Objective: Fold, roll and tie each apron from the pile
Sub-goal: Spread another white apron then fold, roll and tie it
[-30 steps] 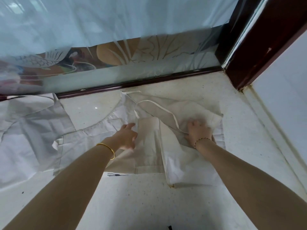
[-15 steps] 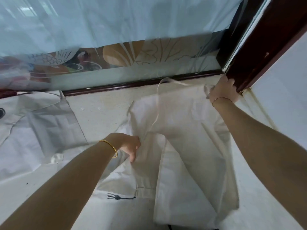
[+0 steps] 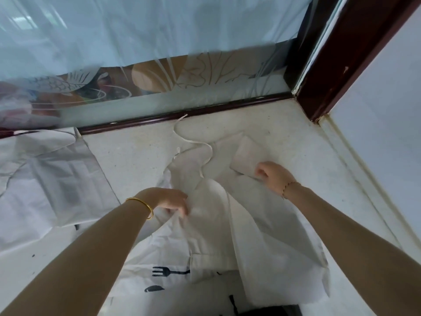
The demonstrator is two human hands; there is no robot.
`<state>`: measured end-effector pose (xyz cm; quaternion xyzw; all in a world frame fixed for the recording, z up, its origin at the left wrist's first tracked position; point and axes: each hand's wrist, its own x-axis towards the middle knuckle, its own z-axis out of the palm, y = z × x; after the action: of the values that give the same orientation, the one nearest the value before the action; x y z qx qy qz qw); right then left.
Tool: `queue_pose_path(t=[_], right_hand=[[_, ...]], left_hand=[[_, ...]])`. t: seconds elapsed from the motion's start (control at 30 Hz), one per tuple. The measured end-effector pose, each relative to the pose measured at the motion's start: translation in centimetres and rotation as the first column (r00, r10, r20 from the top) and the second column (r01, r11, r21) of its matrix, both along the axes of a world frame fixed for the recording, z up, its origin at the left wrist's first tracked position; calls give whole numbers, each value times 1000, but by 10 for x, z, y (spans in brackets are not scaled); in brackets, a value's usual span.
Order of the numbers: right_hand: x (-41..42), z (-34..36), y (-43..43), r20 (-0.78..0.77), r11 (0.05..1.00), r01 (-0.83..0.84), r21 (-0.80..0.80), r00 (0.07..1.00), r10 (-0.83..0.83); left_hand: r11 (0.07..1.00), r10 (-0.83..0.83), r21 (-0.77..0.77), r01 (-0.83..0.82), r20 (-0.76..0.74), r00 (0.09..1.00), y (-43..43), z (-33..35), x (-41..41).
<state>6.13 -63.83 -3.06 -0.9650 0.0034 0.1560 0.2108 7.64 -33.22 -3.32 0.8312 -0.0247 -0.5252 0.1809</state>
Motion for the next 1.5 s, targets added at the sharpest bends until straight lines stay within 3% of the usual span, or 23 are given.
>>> queue_pose_path(t=[0.13,0.23,0.3,0.4,0.5,0.57,0.6,0.7,0.77,0.83,0.87,0.93,0.97,1.07,1.13,1.2,1.23,1.33,1.43,1.5], right_hand=[[-22,-5,-21,-279,986,110,126,958,-71],[-38,0,-28,-446,980,133,148,893,-53],[-43,1,-30,-476,983,112,142,879,-31],[-48,2,-27,-453,998,58,-2,890,-53],[-54,-10,-23,-288,977,-25,-210,957,-37],[-53,-14,-23,-179,975,155,-160,967,-183],[-51,-15,-24,-181,967,242,-74,951,-252],[-52,-11,-34,-270,980,196,31,946,-180],[-53,-11,-45,-339,990,71,-118,934,-108],[-55,-8,-46,-395,974,36,-223,910,-124],[-54,-5,-46,-419,971,26,-238,899,-127],[-45,-4,-40,-362,976,-63,-207,932,-17],[-40,-8,-38,-319,981,-51,-189,948,-12],[-31,-21,-29,-367,986,-55,-157,930,-7],[-27,-24,-29,-353,994,-61,-94,935,24],[-23,-17,-34,-212,989,-7,-144,977,-24],[-17,-15,-40,-125,983,100,-156,985,-120],[0,2,-61,34,871,492,-8,870,-491],[2,8,-71,76,890,443,110,889,-452],[-4,0,-67,28,896,383,226,916,-399]], left_hand=[[891,385,-229,-392,-75,920,4,8,-6],[759,581,-350,-549,-17,814,8,9,-5],[685,691,-373,-625,64,720,13,8,2],[571,821,-314,-759,218,528,21,7,17],[492,851,-273,-827,351,391,23,16,24],[500,817,-221,-837,442,371,25,18,26],[526,781,-188,-829,491,385,26,19,28],[567,695,-129,-814,605,388,33,28,32],[596,637,-98,-797,662,395,32,33,34],[702,431,52,-710,762,482,22,35,30],[794,234,159,-587,811,536,14,34,28],[927,-150,307,-214,829,539,-4,29,21],[944,-257,328,-34,796,549,-14,25,19],[857,-515,393,333,649,561,-42,12,13],[764,-645,450,462,558,523,-54,6,14],[708,-706,455,540,475,526,-57,3,17],[689,-724,450,568,438,532,-59,1,20],[656,-753,397,642,397,525,-59,2,31],[722,-665,270,637,528,528,-64,-1,45],[815,-525,141,562,589,614,-75,3,58]])
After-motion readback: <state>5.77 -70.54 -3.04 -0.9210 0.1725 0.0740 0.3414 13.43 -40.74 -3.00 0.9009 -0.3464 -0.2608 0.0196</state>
